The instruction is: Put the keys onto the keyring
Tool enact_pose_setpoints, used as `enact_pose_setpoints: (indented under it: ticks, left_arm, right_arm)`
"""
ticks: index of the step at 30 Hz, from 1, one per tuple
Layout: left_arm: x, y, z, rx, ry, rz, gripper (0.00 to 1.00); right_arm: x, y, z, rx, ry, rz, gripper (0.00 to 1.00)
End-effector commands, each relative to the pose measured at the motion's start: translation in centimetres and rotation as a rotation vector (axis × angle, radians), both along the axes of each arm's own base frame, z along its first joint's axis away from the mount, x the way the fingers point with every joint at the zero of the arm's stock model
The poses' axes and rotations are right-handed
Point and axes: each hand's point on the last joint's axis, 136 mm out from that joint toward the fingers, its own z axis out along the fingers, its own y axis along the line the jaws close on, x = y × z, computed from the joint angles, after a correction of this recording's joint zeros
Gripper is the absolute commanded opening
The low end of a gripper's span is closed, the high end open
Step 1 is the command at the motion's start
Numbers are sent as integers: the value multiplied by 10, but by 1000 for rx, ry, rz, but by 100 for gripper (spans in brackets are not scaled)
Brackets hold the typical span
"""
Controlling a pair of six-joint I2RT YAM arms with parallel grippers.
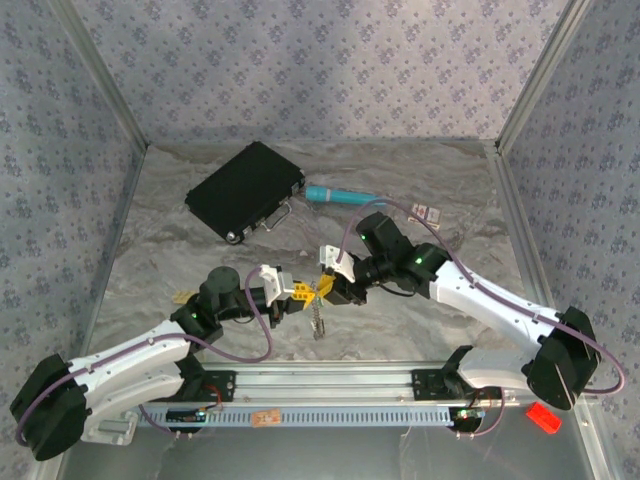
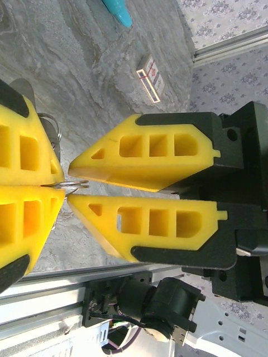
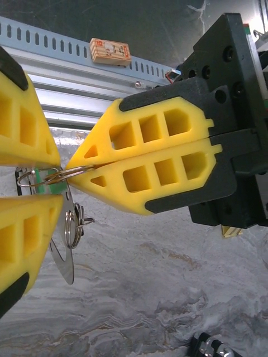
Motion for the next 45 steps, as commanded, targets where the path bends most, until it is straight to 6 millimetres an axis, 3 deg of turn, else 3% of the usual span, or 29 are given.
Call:
enact_pose_setpoints:
  ticks: [1,9,13,15,21,29,35,39,45]
  left_arm:
    - [-3,-3,22,-60,-57,-29,0]
    - [0,-2,20,-55,-49,-6,0]
    - [7,1,14,-12,-29,40,21]
    - [8,3,9,18,-24,49,23]
    - [4,2,3,58,-8,19,20]
    - [5,-3,4,52,-11,5,14]
    - [4,-3,4,49,-15,0,1]
    - [4,0,6,28,-30,13,0]
    - [4,0,17,-79,-29,25,0]
  right_arm:
    - [-3,4,6,29,3,19,16]
    - [-1,7,9,34,1,24,0]
    - [1,2,5,-30,-25,18,0]
    - [2,-3,-1,-89,-49,18,0]
    - [-1,-8,-12,-231,-92,57,0]
    - [-3,7,0,-196,-124,100,0]
    - [-5,11,0,-170,-112,95,0]
    - [3,4,3,-101,-93,23,26]
    - [3,8,0,7,-19,-26,31]
